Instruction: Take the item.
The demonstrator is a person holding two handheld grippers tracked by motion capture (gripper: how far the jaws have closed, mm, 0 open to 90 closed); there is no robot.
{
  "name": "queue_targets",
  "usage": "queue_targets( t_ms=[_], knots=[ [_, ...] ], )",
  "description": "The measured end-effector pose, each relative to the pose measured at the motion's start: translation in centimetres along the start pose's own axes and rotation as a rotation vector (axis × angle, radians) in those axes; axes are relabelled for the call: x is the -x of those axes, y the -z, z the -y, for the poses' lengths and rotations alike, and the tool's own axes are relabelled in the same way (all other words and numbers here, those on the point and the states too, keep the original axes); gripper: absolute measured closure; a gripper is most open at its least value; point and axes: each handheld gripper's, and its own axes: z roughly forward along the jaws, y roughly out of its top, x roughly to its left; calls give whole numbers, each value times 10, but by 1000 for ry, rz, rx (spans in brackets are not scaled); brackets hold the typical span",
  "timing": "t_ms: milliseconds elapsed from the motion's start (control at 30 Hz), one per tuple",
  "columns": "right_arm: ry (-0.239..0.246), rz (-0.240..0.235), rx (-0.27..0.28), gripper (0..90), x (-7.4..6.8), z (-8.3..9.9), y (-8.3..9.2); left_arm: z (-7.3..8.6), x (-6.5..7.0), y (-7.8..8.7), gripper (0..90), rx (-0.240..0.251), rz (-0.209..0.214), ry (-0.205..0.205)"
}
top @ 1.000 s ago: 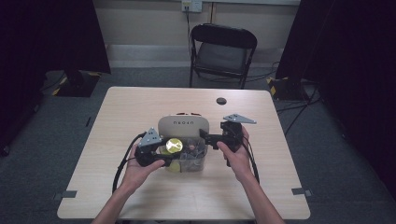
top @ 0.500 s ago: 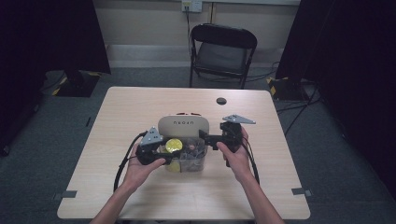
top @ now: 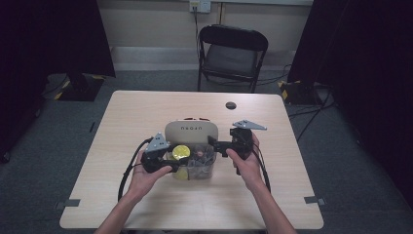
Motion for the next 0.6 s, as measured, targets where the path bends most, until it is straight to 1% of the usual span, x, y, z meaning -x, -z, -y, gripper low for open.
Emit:
queue_targets(
  t_ms=[133,167,200,267,367,400,433,467,500,533,600],
  knots=[
    [-1,0,0,16,0,0,0,-1,0,2,380,14,12,6],
    [-1,0,0,16,0,0,0,-1,0,4,380,9,3,1],
    [-1,-1,0,16,0,0,0,-1,0,4,380,13,4,3],
    [-1,0,0,17,0,0,0,-1,-1,6,380,23,20,12],
    [0,1,1,18,0,0,0,-2,-1,9,380,24,22,16],
    [1,1,1,18,0,0,0,-3,0,10,380,32,23,13],
    [1,0,1,18,0,0,0,-3,0,11,380,29,23,21],
    [1,1,1,18,0,0,0,-3,0,13,380,27,22,14],
    [1,1,1,18,0,0,0,-4,0,14,380,29,25,17],
    [1,1,1,18,0,0,0,-4,0,15,380,35,31,26],
    [0,3,0,18,0,0,0,-4,0,19,381,24,30,20]
  ],
)
